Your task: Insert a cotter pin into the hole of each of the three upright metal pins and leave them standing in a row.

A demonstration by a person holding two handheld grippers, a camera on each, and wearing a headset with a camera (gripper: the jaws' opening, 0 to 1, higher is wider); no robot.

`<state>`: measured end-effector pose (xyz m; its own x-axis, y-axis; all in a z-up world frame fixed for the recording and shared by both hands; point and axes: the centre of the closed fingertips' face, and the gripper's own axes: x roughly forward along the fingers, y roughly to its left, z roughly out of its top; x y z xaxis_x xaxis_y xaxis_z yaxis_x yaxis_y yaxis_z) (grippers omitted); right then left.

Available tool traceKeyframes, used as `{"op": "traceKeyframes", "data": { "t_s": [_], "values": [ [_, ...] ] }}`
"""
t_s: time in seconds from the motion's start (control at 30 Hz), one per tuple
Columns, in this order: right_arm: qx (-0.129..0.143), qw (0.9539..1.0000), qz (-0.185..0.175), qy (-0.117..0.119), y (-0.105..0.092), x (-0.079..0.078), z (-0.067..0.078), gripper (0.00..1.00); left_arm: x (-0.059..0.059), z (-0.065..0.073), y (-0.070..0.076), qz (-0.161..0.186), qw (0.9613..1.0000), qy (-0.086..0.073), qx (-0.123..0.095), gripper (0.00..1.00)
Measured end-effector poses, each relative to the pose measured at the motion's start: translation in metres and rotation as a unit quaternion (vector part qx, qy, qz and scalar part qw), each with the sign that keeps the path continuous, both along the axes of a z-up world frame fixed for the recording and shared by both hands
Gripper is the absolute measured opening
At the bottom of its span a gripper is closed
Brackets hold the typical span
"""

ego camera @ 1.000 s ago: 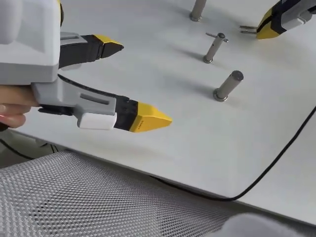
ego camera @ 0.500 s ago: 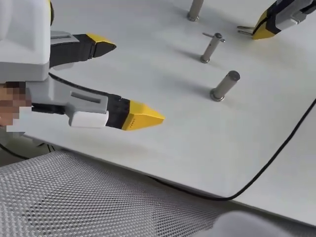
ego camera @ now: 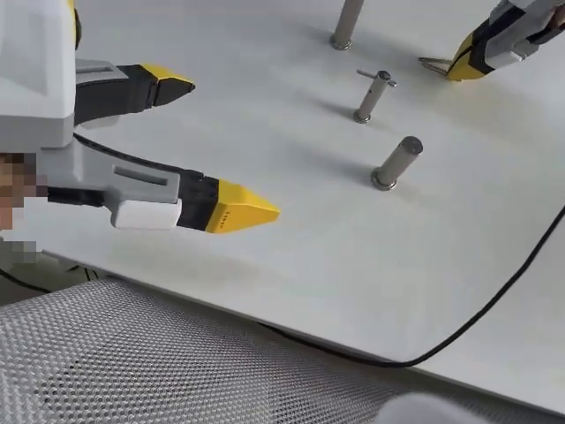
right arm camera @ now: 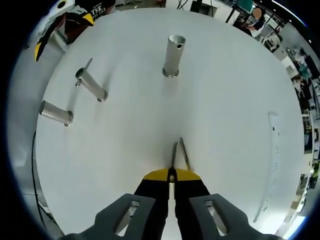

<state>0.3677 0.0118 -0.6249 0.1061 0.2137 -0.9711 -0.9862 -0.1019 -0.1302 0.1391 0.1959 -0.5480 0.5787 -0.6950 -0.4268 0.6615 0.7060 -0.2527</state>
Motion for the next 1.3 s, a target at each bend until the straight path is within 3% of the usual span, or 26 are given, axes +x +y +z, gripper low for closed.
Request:
{"op": "traceKeyframes", "data": {
  "t_s": [0.2,0.33,0.6,0.67,0.8,0.87,0.97,1.1,1.23,1.3],
  "values": [
    [0.025,0.9994,0.007,-0.024,0.009,-0.009,0.012,0.0,-0.001,0.005,-0.002,-0.002,1.0,-0.003,-0.006,0.94],
    [0.057,0.9978,0.011,-0.032,0.017,-0.021,0.025,0.0,-0.001,0.005,-0.002,-0.001,1.0,-0.004,-0.001,0.91],
    [0.074,0.9944,0.028,-0.07,0.012,-0.03,0.049,0.0,0.003,0.016,-0.009,0.005,0.9998,-0.005,-0.02,0.88],
    [0.083,0.9924,0.035,-0.084,0.013,-0.034,0.058,0.0,0.007,0.02,-0.011,0.006,0.9996,-0.006,-0.027,0.87],
    [0.124,0.9873,0.031,-0.095,0.019,-0.048,0.075,0.0,0.015,0.028,-0.016,0.024,0.9978,0.011,-0.061,0.8],
    [0.128,0.9856,0.037,-0.103,0.019,-0.056,0.081,0.0,0.019,0.032,-0.02,0.021,0.9967,0.013,-0.077,0.76],
    [0.148,0.9814,0.039,-0.116,0.024,-0.067,0.088,0.0,0.025,0.036,-0.026,0.02,0.9958,0.015,-0.088,0.75],
    [0.167,0.9747,0.041,-0.143,0.028,-0.081,0.094,0.0,0.03,0.039,-0.037,0.006,0.9962,0.013,-0.086,0.73],
    [0.195,0.9695,0.032,-0.145,0.033,-0.103,0.1,0.0,0.035,0.044,-0.048,-0.003,0.9944,0.019,-0.104,0.72],
    [0.215,0.9645,0.025,-0.152,0.038,-0.113,0.105,0.0,0.038,0.045,-0.054,-0.005,0.9935,0.022,-0.111,0.69]
  ]
}}
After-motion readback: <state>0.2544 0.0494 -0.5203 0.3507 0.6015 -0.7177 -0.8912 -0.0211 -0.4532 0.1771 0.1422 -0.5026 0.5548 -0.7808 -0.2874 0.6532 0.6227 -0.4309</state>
